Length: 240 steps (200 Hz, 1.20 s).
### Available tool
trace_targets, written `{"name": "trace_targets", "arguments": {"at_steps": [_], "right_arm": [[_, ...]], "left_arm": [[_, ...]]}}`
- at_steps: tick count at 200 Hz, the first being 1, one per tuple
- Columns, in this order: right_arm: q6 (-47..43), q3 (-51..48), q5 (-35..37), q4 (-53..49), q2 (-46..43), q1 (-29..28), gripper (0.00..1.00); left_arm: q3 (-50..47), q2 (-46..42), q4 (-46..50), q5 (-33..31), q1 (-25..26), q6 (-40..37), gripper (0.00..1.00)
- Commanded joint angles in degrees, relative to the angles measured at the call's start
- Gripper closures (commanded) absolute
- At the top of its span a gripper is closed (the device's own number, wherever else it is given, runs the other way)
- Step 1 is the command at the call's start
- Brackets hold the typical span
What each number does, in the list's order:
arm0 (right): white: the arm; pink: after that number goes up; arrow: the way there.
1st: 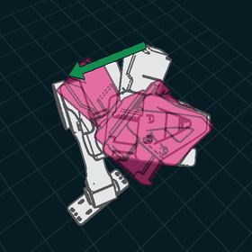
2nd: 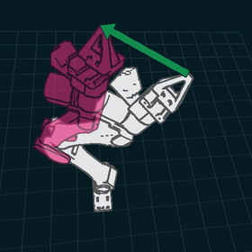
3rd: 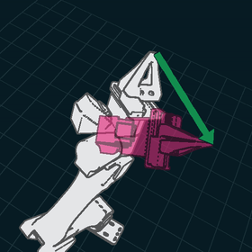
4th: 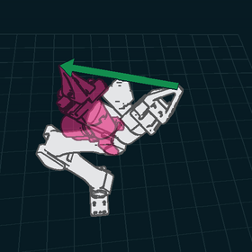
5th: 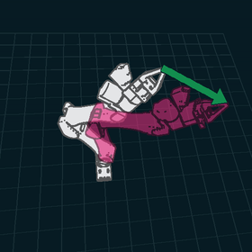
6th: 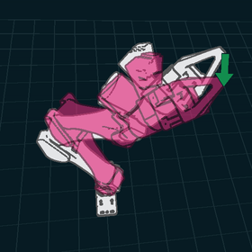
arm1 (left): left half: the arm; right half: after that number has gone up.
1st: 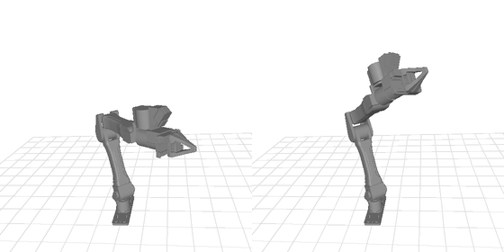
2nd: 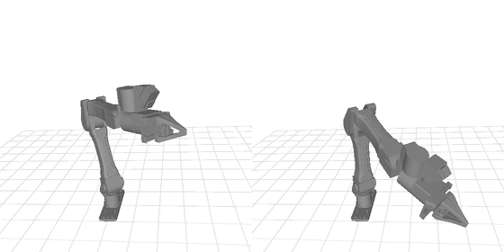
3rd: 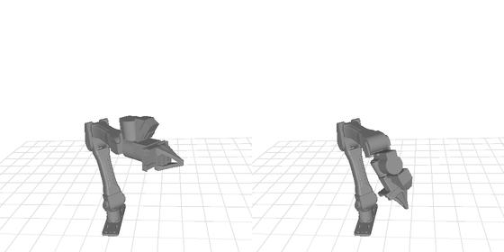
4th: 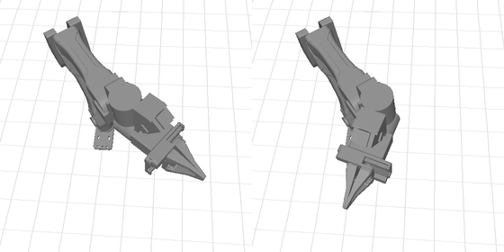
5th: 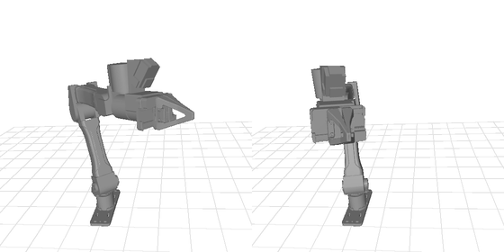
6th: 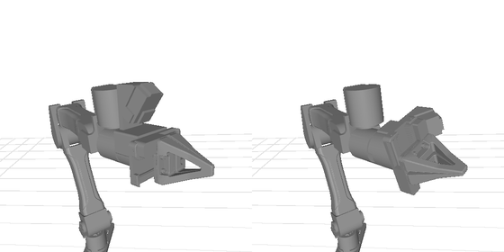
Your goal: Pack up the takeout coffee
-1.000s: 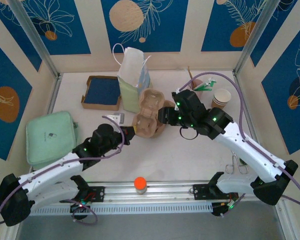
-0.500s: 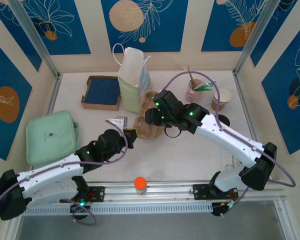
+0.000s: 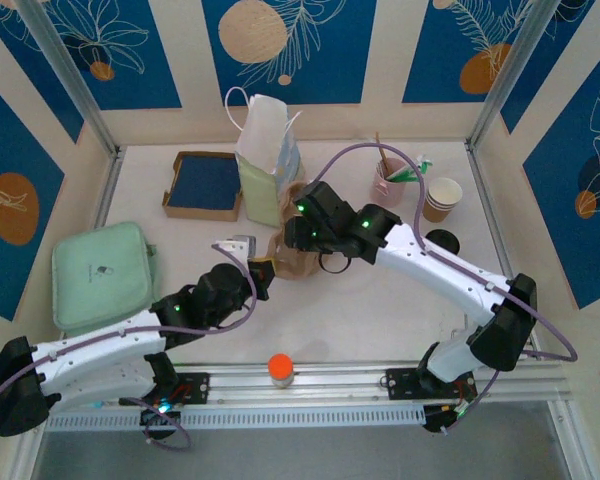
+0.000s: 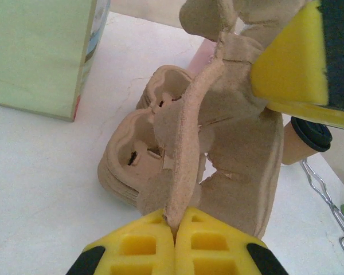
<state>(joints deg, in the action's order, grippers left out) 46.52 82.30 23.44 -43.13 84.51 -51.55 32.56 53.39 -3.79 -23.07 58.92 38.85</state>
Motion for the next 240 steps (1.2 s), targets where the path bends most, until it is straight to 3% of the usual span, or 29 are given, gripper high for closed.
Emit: {"name": "trace_targets", "arguments": {"at_steps": [1, 134, 240], "right_arm": [[1.49, 1.92, 3.73, -1.06, 0.73, -0.66, 0.60], [5.06, -0.19, 5.78, 2.81, 1.36, -0.06, 0.56], [7.26, -4.35, 1.14, 8.14, -1.02, 2.04, 0.55]], "left_arm": [[1.45, -1.69, -1.85, -1.80, 1.35, -1.30, 1.00], [1.30, -0.52, -6.49, -3.56, 5.58, -5.24, 1.00], [0.61, -0.65, -7.46, -3.91, 6.08, -5.54, 1.00]]}}
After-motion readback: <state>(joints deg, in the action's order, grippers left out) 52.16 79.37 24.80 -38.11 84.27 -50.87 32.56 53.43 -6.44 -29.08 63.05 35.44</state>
